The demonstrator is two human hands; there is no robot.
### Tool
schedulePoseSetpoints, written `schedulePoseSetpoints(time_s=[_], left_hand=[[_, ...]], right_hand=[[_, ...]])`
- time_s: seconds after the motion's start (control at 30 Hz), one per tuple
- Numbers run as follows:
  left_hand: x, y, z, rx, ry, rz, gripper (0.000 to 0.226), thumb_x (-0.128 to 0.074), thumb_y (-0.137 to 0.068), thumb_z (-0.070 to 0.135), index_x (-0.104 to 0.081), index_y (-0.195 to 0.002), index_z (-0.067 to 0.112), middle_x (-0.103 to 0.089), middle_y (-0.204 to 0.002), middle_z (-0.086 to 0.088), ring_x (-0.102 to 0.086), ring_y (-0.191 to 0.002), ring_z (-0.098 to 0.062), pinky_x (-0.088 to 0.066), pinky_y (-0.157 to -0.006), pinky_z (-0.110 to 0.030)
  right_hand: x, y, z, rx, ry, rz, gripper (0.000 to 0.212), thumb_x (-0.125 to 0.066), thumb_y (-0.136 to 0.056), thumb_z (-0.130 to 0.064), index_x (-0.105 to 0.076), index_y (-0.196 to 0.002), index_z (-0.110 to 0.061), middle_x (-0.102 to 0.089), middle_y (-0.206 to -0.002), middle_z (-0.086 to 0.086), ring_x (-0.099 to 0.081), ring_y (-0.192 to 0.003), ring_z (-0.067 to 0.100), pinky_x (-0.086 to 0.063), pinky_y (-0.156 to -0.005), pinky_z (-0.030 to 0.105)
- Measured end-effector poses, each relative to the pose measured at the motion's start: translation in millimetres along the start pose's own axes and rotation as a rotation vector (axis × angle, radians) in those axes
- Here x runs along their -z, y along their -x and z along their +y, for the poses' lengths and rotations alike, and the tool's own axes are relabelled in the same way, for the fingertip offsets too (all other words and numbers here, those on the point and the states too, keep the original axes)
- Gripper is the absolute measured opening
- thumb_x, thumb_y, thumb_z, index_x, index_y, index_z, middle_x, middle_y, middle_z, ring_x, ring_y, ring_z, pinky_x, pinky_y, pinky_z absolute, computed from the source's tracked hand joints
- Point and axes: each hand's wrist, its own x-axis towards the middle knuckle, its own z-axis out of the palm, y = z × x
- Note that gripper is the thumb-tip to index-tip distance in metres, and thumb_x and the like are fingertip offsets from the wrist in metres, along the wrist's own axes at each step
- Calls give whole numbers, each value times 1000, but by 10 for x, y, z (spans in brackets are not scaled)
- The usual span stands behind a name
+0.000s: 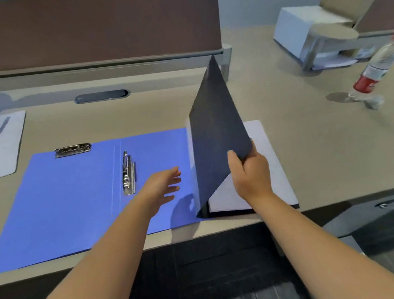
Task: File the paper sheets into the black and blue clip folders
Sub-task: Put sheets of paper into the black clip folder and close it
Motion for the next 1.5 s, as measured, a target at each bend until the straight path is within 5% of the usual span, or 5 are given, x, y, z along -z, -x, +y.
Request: schedulePoseSetpoints(time_s=[0.2, 0.47, 0.63, 1.0, 1.5], left_hand=[[-588, -254, -181, 63, -224, 82, 17, -50, -91, 23, -52, -98, 7, -48, -100, -12, -45, -91, -25, -36, -79, -33], [-959, -527, -399, 52, -376, 375, 8, -49, -88, 8, -55, -92, 7, -56, -107, -19, -48, -93, -32, -37, -76, -32], [-1050, -572, -401, 81, -326, 475, 37, -51, -87, 12, -53, -123, 6, -58, -122, -17, -53, -112, -37, -40, -77, -35], [-1302, -985, 88, 30, -351, 398, 35, -34, -89, 2, -30, -62, 24, -35, -71, 3, -35, -64, -16, -27, -56, -24], [-1250, -2174, 1018, -29, -223, 257, 43, -38, -90, 10, -39, -133, 10, -54, -103, -7, -48, -89, -25, -38, -76, -29]], right_hand=[[680, -81, 615, -280, 21, 316, 7, -50, -89, -11, -47, -83, -10, -44, -65, -10, -41, -59, 6, -36, -46, 5], [940, -98, 1506, -837, 303, -116, 32, -47, -95, -21, -63, -85, 5, -50, -84, 11, -59, -97, 34, -38, -68, 30], [934, -289, 1631, -927, 219, -82, 13, -59, -86, -8, -53, -94, 0, -56, -99, 16, -65, -97, 39, -58, -70, 42], [965, -972, 1834, -800, 399, -17, 20, -55, -79, -3, -67, -95, -2, -69, -101, 18, -60, -79, 32, -40, -59, 24], [487, -2341, 1863, -742, 290, 132, 21, -54, -74, -1, -57, -93, -8, -67, -108, 15, -64, -95, 38, -49, -76, 36]])
